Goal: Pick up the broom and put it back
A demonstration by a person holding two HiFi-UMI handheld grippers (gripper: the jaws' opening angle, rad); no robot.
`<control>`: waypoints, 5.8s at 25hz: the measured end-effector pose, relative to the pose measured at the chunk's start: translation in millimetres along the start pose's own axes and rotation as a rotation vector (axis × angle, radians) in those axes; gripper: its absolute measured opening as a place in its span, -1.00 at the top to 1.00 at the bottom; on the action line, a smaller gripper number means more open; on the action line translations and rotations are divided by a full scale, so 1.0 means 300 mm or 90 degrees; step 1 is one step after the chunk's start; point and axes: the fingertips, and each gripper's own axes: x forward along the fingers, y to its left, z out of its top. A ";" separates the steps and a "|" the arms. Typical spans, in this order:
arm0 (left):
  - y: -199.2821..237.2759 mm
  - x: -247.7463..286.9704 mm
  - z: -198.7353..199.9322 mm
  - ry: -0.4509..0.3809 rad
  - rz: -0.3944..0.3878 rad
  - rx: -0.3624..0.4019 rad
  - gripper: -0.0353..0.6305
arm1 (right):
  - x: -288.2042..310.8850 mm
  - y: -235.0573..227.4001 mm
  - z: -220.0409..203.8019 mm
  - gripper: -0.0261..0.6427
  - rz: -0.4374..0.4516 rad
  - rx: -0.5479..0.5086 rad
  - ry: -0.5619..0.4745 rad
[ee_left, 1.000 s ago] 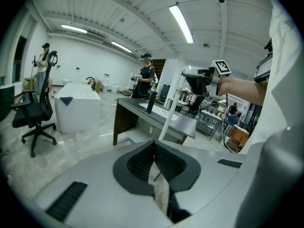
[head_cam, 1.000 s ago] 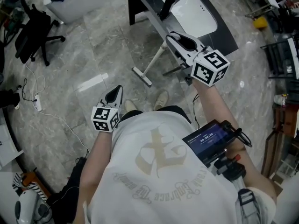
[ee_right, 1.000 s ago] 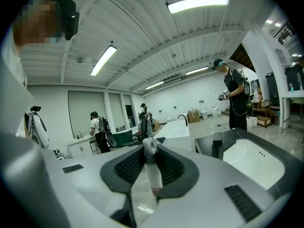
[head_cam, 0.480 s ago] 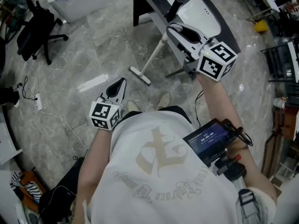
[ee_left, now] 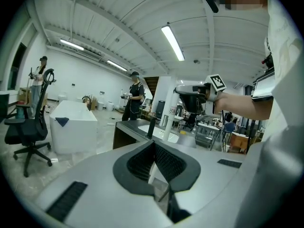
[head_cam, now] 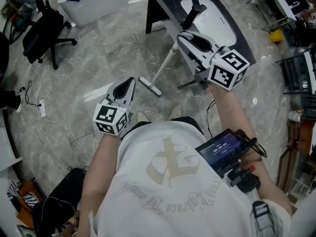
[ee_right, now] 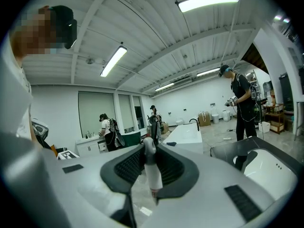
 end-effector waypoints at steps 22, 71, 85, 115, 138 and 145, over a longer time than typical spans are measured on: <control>0.014 -0.017 -0.069 0.028 -0.027 -0.019 0.86 | -0.055 0.003 -0.027 0.65 -0.062 0.016 0.003; 0.008 0.122 -0.202 0.123 0.020 -0.084 0.86 | -0.109 -0.610 -0.299 0.64 -0.232 0.159 0.022; -0.032 0.157 -0.226 0.141 0.019 -0.079 0.86 | -0.221 -0.728 -0.397 0.63 -0.274 0.209 -0.001; -0.083 0.269 -0.182 0.209 0.004 -0.049 0.86 | -0.313 -0.896 -0.579 0.61 -0.222 0.312 -0.054; -0.102 0.284 -0.217 0.216 -0.014 -0.037 0.86 | -0.288 -0.829 -0.602 0.55 -0.172 0.244 -0.036; -0.112 0.292 -0.212 0.213 -0.016 -0.039 0.86 | -0.299 -0.840 -0.609 0.40 -0.179 0.252 -0.045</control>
